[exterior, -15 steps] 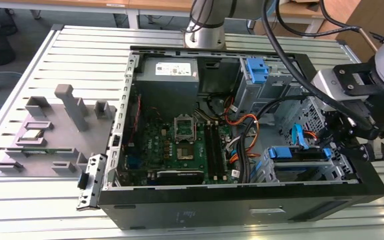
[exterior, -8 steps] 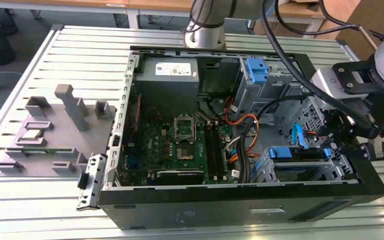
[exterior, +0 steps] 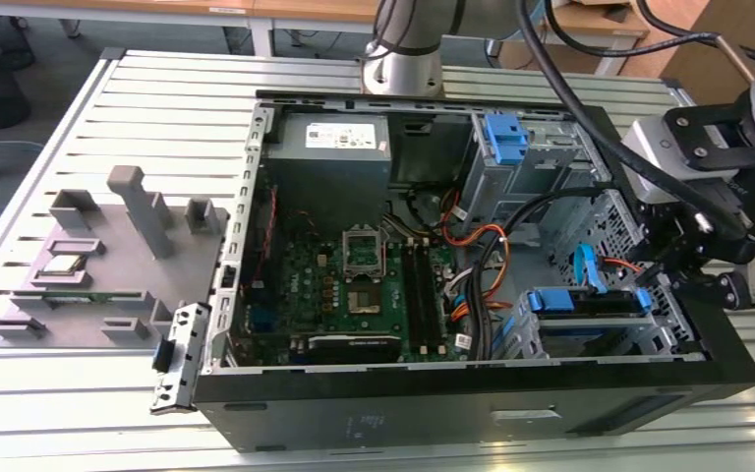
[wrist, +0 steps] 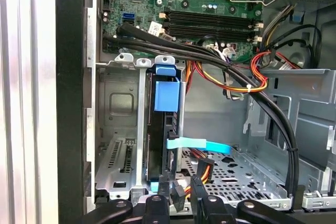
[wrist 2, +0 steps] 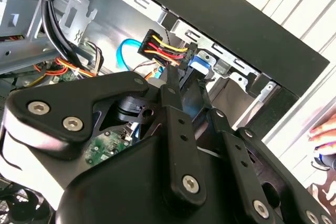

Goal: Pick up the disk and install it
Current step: 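Insert the first disk wire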

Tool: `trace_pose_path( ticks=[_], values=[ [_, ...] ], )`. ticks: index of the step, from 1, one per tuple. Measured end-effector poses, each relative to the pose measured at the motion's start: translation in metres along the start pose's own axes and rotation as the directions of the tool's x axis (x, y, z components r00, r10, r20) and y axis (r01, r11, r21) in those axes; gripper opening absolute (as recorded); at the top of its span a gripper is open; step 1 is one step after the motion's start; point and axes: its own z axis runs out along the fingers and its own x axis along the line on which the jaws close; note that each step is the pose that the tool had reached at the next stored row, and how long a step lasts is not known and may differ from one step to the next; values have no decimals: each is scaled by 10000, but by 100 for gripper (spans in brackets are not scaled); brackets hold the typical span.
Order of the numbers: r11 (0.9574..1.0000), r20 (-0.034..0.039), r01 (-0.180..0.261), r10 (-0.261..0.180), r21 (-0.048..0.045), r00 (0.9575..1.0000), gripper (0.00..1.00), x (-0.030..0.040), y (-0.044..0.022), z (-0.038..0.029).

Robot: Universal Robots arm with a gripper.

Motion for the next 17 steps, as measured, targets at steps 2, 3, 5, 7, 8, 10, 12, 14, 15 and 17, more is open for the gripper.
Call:
trace_pose_path(
  ticks=[2, 3, 5, 7, 8, 10, 12, 14, 15, 17],
  values=[
    [9999, -1, -18, 18, -123, 10000, 30, 0, 0, 1],
    [9995, -2, -45, 45, -301, 10000, 30, 1, -2, 3],
    [9978, 1, -97, 97, -657, 10000, 30, 1, -7, 7],
    [9951, 3, -143, 144, -976, 9999, 30, 1, -9, 10],
    [9951, 2, -144, 144, -978, 9999, 30, 1, -9, 10],
    [9951, 1, -144, 145, -980, 9999, 30, 1, -9, 10],
    [9951, 0, -156, 157, -979, 9999, 30, 0, -9, 11],
    [9949, -20, -327, 327, -953, 9995, 30, 0, -10, 12],
    [9946, -37, -467, 465, -931, 9989, 30, 0, -9, 13],
    [9941, -52, -591, 588, -914, 9983, 30, -1, -9, 12]
  ],
)
